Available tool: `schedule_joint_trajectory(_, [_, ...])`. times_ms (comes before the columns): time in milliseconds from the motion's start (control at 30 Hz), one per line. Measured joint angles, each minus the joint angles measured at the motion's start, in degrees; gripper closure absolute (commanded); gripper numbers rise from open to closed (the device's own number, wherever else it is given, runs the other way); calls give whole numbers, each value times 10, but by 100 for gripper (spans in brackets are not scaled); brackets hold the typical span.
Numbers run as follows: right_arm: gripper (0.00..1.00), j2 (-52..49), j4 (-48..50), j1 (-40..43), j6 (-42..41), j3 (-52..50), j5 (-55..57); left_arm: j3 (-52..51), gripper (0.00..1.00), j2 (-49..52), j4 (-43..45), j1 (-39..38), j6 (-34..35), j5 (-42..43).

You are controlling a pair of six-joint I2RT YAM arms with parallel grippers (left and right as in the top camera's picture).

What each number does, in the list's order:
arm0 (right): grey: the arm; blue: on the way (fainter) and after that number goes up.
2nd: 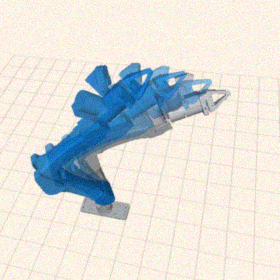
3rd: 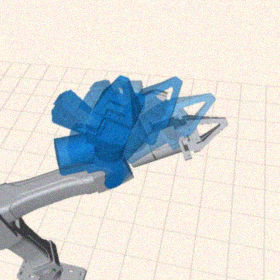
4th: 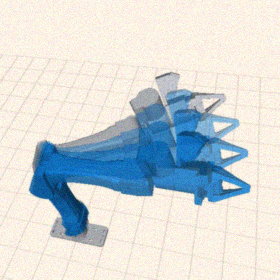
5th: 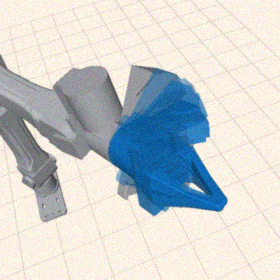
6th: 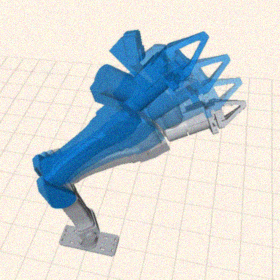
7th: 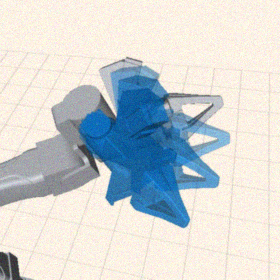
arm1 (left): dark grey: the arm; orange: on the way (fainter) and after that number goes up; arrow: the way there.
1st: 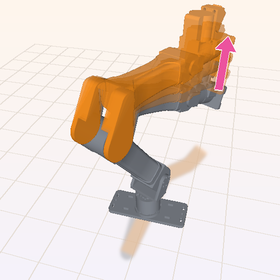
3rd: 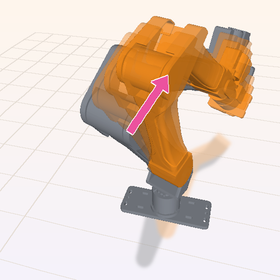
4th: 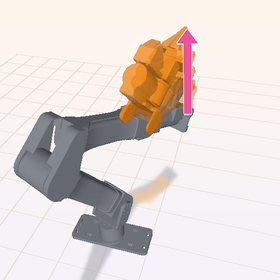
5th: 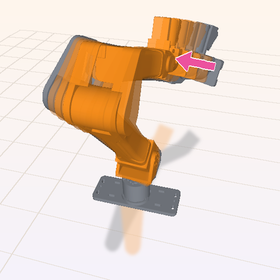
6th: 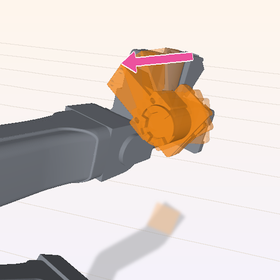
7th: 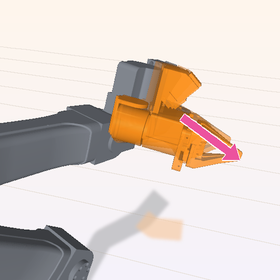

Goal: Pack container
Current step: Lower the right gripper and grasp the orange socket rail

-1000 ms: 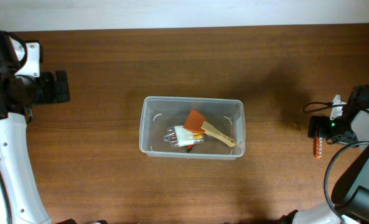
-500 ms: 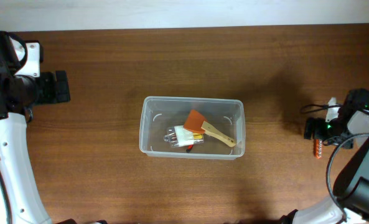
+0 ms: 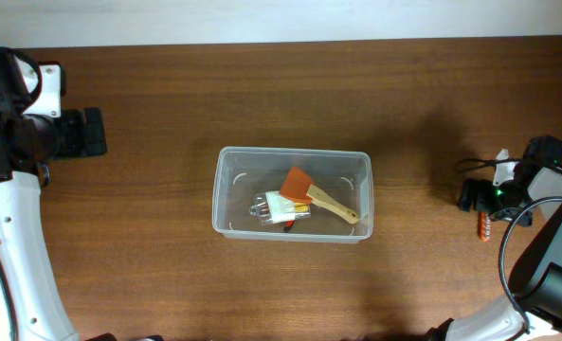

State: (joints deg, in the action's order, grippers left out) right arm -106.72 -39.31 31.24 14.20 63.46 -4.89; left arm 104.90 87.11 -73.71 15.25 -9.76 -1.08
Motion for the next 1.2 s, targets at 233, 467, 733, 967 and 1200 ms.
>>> schedule_joint_trajectory(233, [17, 0, -1, 0, 4, 1, -8, 0, 1, 0, 0, 0, 0, 0])
schedule_joint_trajectory(467, [31, -1, -5, 0, -12, 1, 15, 0, 1, 0, 0, 0, 0, 0])
schedule_joint_trajectory(733, [53, -3, -11, 0, -36, 1, 36, 0, 1, 0, 0, 0, 0, 0])
schedule_joint_trajectory(967, [61, -3, -11, 0, -38, 1, 36, 0, 1, 0, 0, 0, 0, 0])
schedule_joint_trajectory(1200, [67, -3, -11, 0, -38, 1, 36, 0, 1, 0, 0, 0, 0, 0])
